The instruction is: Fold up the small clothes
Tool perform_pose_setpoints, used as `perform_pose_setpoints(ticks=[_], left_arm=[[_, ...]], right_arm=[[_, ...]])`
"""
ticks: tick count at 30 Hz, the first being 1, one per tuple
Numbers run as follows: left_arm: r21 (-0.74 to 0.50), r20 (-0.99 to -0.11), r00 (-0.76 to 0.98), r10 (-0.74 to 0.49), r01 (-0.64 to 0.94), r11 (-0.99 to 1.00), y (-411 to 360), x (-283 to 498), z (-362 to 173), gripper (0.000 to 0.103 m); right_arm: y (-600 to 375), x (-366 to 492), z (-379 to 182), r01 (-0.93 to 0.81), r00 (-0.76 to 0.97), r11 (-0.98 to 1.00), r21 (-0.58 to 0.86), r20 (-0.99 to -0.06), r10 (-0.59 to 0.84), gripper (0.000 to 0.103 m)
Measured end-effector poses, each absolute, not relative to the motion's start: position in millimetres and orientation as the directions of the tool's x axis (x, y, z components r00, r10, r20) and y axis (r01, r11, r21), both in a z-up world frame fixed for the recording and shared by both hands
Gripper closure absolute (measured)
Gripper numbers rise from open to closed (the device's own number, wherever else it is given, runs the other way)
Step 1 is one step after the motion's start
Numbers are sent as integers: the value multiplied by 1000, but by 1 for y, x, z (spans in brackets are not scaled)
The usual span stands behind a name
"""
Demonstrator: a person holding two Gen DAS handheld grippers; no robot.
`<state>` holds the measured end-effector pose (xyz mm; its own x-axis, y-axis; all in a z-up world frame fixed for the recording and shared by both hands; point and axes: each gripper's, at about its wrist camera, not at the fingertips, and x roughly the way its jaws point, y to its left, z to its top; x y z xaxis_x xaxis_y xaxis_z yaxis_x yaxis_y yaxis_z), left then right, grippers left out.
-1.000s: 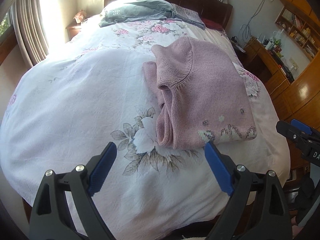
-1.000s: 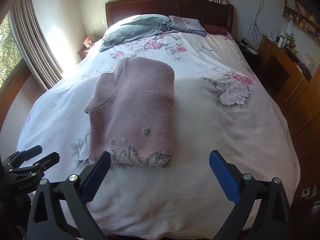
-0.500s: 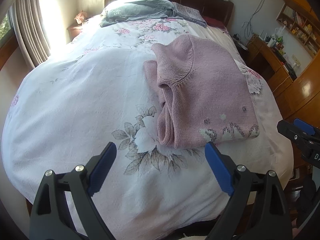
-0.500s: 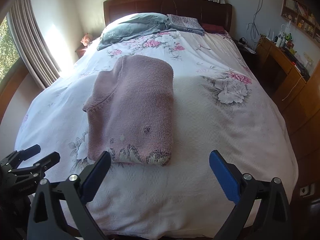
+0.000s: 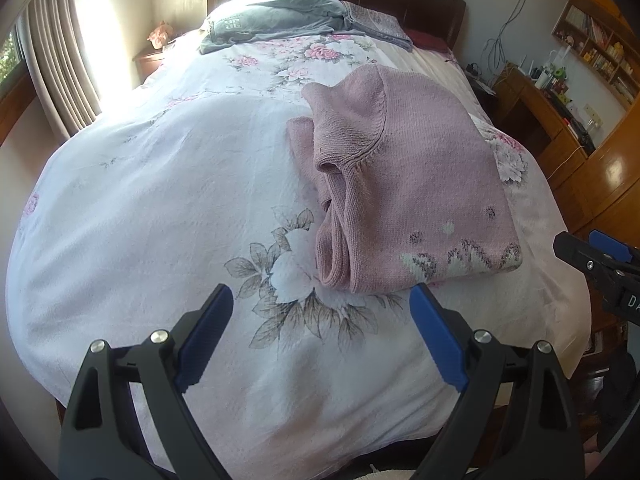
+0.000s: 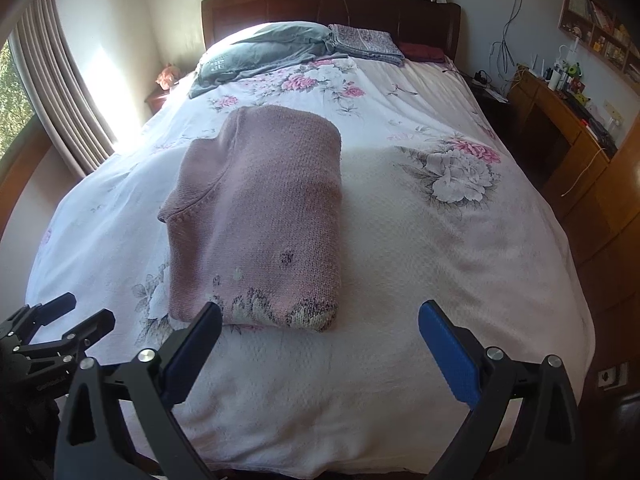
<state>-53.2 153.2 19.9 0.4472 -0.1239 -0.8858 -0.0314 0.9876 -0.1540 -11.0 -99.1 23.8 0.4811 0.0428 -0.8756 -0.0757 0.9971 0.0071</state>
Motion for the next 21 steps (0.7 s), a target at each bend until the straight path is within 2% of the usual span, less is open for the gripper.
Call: perform_pose_setpoints(ticks=[21], left_arm=[[-149, -889, 442, -121, -31, 988, 154, -55, 17, 14]], right_arm=[[-102, -12, 21, -56, 475, 998, -9, -880, 18, 4]])
